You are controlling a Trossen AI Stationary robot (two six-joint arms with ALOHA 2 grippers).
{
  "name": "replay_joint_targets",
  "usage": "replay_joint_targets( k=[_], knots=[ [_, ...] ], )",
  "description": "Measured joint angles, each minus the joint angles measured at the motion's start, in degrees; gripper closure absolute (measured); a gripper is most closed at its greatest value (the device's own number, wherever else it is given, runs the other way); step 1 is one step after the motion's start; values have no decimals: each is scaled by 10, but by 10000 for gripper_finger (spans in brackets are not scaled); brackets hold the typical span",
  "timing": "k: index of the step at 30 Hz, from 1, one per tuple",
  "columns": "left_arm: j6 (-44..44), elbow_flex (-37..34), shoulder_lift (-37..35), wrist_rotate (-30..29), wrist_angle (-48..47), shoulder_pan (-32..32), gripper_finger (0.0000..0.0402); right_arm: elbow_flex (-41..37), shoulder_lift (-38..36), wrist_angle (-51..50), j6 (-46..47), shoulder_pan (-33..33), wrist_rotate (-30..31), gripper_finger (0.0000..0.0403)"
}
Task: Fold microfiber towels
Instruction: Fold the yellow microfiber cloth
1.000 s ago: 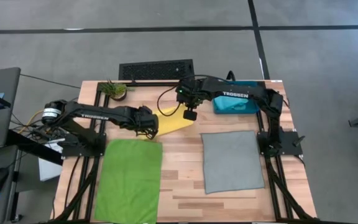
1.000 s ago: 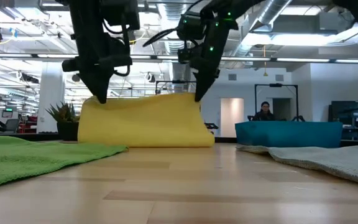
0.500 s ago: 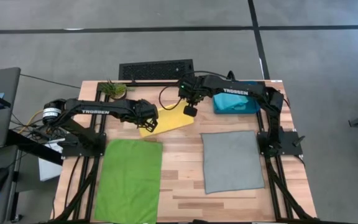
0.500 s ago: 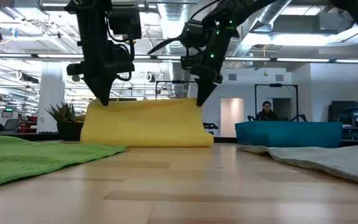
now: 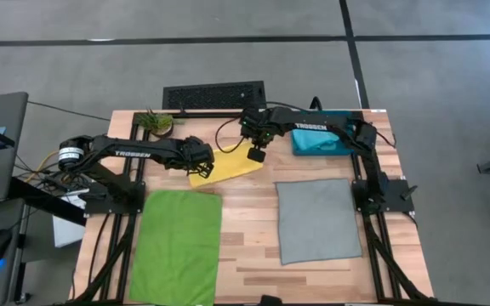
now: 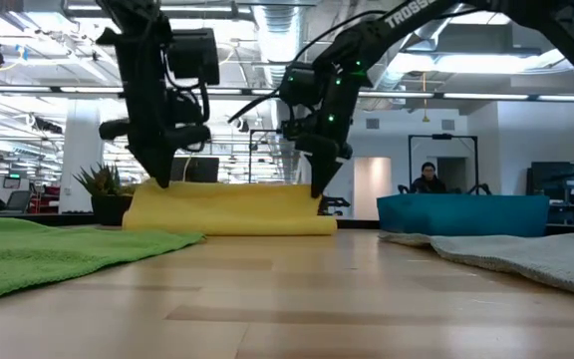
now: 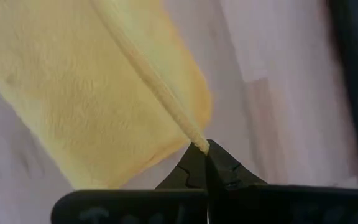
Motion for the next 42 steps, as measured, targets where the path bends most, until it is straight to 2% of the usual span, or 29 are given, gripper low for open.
replay_joint_targets(
  k=[7,13,22,27,33,42],
  knots=[
    [27,-53,0,8,107,22,401,0,-1,11,-2,-11,1,400],
    [41,-73,0,14,130,43,401,0,10,2,-3,-21,-6,399],
    [42,-87,0,28,156,54,389,0,9,2,-4,-19,-4,347],
    [46,-87,0,24,160,54,376,0,9,2,-4,-20,-2,334],
    [48,-87,0,22,160,54,339,0,9,4,-4,-19,0,310],
    [65,-87,0,10,160,54,251,0,9,10,-9,-15,15,214]
  ],
)
